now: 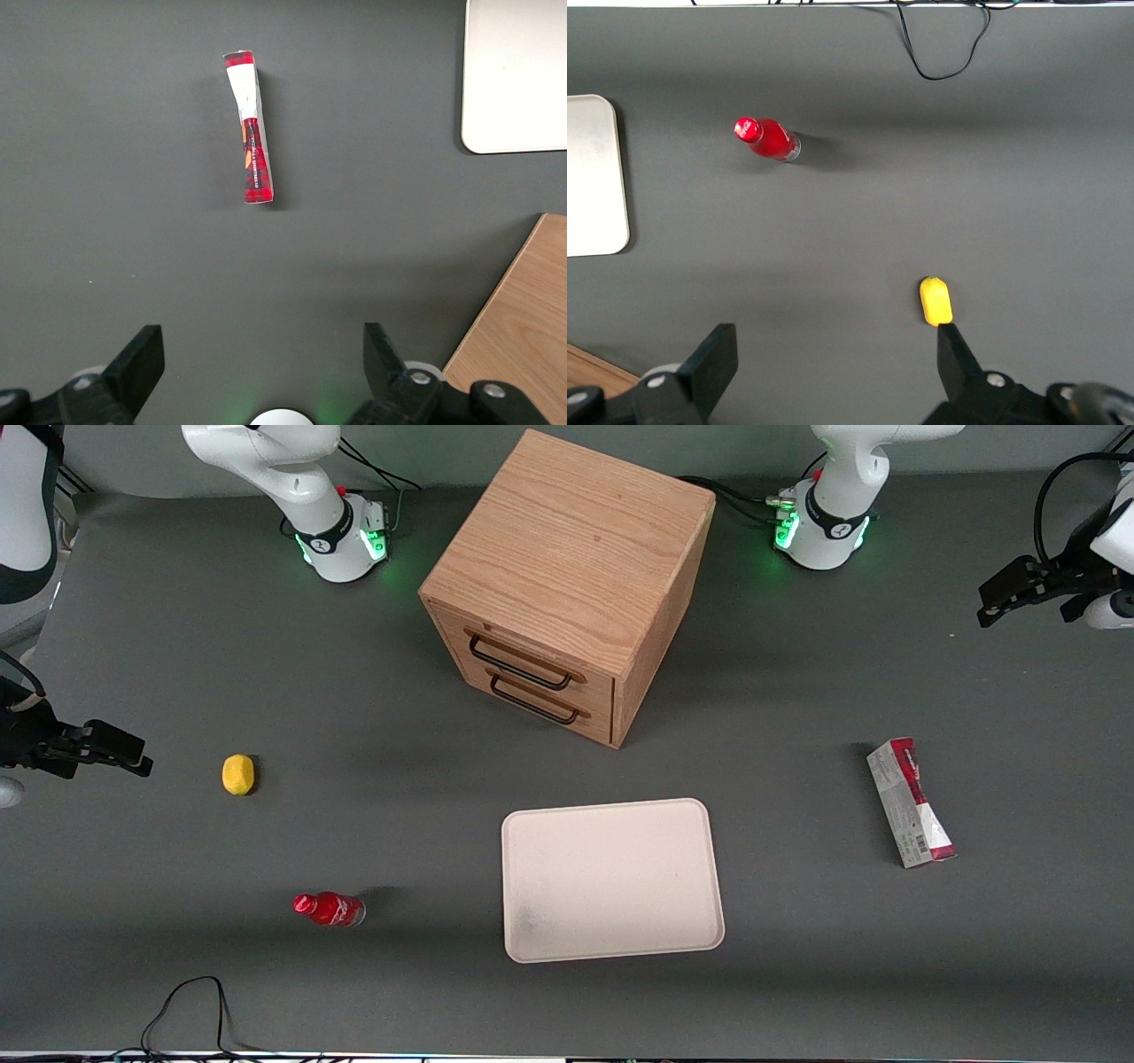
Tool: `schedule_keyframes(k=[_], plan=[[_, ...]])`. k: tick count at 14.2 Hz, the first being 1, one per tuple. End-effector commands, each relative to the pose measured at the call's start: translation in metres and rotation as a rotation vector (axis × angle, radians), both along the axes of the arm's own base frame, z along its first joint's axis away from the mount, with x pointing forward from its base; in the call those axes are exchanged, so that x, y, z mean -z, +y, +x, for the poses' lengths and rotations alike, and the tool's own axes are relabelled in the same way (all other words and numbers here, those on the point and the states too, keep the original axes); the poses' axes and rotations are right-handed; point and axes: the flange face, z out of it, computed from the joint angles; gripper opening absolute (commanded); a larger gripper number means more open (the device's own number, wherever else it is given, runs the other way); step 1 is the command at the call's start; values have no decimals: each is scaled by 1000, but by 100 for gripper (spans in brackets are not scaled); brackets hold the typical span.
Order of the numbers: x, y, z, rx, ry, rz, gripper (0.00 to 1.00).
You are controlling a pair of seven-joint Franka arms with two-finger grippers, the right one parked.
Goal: Place red cookie box on tray
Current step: 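Move the left gripper down over the red-and-white cookie box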
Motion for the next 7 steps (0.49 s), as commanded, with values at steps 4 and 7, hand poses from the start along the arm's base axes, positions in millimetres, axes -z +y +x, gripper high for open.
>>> schedule_keyframes(k=[4,7], plan=[[33,6,33,10,11,13,100],[99,12,78,8,37,34,100]])
